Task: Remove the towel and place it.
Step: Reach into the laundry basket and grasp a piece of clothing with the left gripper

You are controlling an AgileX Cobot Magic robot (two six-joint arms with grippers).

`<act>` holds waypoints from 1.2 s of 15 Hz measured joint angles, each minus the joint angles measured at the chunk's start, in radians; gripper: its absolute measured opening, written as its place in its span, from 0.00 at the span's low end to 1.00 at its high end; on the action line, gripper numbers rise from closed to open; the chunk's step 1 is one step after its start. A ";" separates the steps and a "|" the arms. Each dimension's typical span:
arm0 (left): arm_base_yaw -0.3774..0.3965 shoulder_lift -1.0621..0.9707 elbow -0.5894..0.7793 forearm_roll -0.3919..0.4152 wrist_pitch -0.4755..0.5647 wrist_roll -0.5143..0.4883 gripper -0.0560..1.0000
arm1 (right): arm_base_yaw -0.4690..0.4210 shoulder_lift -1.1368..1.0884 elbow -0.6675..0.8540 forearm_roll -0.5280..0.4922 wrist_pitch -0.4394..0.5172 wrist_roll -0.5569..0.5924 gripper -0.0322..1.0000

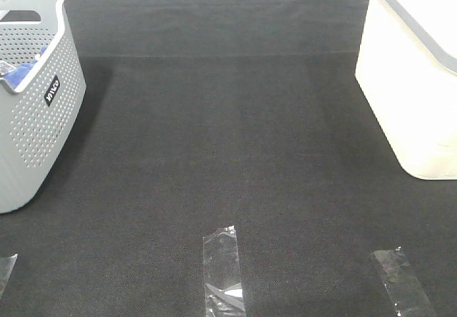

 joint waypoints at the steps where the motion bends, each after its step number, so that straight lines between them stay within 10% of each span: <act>1: 0.000 0.000 0.000 0.000 0.000 0.000 0.56 | 0.000 0.000 0.000 0.000 0.000 0.000 0.74; 18: 0.000 0.000 0.000 0.000 0.000 0.000 0.56 | 0.000 0.000 0.000 0.000 0.000 0.000 0.74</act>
